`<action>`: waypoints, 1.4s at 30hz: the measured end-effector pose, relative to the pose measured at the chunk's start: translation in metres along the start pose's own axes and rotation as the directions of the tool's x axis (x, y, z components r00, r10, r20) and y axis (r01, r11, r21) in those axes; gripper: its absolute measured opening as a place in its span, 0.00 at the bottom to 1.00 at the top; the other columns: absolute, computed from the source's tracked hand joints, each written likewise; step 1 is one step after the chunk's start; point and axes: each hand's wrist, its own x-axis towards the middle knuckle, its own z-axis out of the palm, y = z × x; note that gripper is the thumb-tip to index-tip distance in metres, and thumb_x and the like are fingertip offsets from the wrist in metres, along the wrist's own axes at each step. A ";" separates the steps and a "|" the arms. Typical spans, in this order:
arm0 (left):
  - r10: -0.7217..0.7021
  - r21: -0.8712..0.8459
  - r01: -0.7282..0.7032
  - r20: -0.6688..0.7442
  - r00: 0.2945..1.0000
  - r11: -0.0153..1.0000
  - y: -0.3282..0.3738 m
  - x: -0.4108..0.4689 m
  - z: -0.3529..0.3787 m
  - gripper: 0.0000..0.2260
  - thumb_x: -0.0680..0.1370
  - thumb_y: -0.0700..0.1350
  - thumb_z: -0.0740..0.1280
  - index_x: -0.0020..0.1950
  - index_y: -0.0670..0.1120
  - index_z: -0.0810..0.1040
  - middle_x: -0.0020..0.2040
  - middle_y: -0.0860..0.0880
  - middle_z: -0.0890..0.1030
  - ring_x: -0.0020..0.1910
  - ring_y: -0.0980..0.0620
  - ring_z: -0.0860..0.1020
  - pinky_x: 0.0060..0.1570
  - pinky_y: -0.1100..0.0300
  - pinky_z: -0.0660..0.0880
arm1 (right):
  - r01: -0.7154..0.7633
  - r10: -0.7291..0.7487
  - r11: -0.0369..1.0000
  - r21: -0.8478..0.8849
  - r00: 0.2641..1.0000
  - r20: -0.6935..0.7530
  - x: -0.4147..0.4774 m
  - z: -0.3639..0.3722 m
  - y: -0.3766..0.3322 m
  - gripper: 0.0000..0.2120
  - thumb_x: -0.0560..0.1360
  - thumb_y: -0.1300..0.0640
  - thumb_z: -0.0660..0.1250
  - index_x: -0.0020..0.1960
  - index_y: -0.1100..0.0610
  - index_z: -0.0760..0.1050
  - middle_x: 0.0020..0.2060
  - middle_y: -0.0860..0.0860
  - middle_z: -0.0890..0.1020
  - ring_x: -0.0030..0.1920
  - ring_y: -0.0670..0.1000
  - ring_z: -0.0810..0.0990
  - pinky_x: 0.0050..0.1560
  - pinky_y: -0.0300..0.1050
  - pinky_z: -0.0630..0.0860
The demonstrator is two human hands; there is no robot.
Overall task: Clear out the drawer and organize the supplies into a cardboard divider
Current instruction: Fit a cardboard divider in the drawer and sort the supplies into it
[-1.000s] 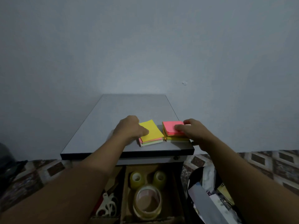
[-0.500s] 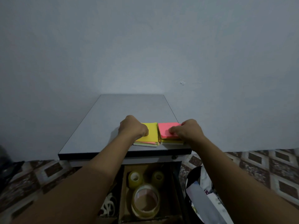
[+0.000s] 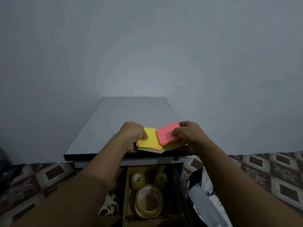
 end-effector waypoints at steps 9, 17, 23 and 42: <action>0.064 -0.222 -0.048 0.067 0.996 0.974 -0.028 -0.013 -0.002 0.19 0.77 0.33 0.67 0.61 0.52 0.72 0.58 0.44 0.76 0.52 0.42 0.80 0.49 0.44 0.81 | 0.046 -0.045 0.998 0.033 0.999 -0.026 -0.004 0.008 0.021 0.23 0.75 0.62 0.68 0.69 0.56 0.68 0.56 0.60 0.77 0.49 0.60 0.81 0.33 0.49 0.80; 0.449 0.194 -0.429 -0.070 0.891 0.882 -0.026 -0.015 -0.023 0.25 0.78 0.35 0.58 0.69 0.59 0.67 0.58 0.50 0.75 0.50 0.47 0.77 0.47 0.51 0.77 | 0.280 -0.283 0.958 -0.052 0.958 -0.051 -0.004 0.003 0.018 0.25 0.75 0.63 0.66 0.68 0.46 0.69 0.59 0.56 0.76 0.49 0.58 0.81 0.46 0.59 0.83; 0.703 0.580 -0.573 0.000 0.711 0.580 -0.017 -0.002 -0.049 0.24 0.78 0.35 0.58 0.70 0.55 0.70 0.65 0.50 0.70 0.59 0.47 0.73 0.39 0.67 0.67 | 0.493 -0.536 0.805 -0.330 0.842 -0.051 -0.004 -0.002 0.001 0.19 0.73 0.62 0.64 0.60 0.45 0.76 0.55 0.51 0.76 0.47 0.54 0.79 0.36 0.45 0.82; 0.408 0.787 -0.449 0.277 0.870 0.423 -0.009 0.003 -0.073 0.23 0.76 0.43 0.65 0.69 0.59 0.70 0.67 0.50 0.70 0.54 0.50 0.68 0.49 0.57 0.65 | 0.442 -0.416 0.696 -0.566 0.891 0.183 0.000 -0.008 0.004 0.21 0.74 0.59 0.67 0.66 0.47 0.74 0.57 0.53 0.77 0.44 0.55 0.80 0.43 0.52 0.82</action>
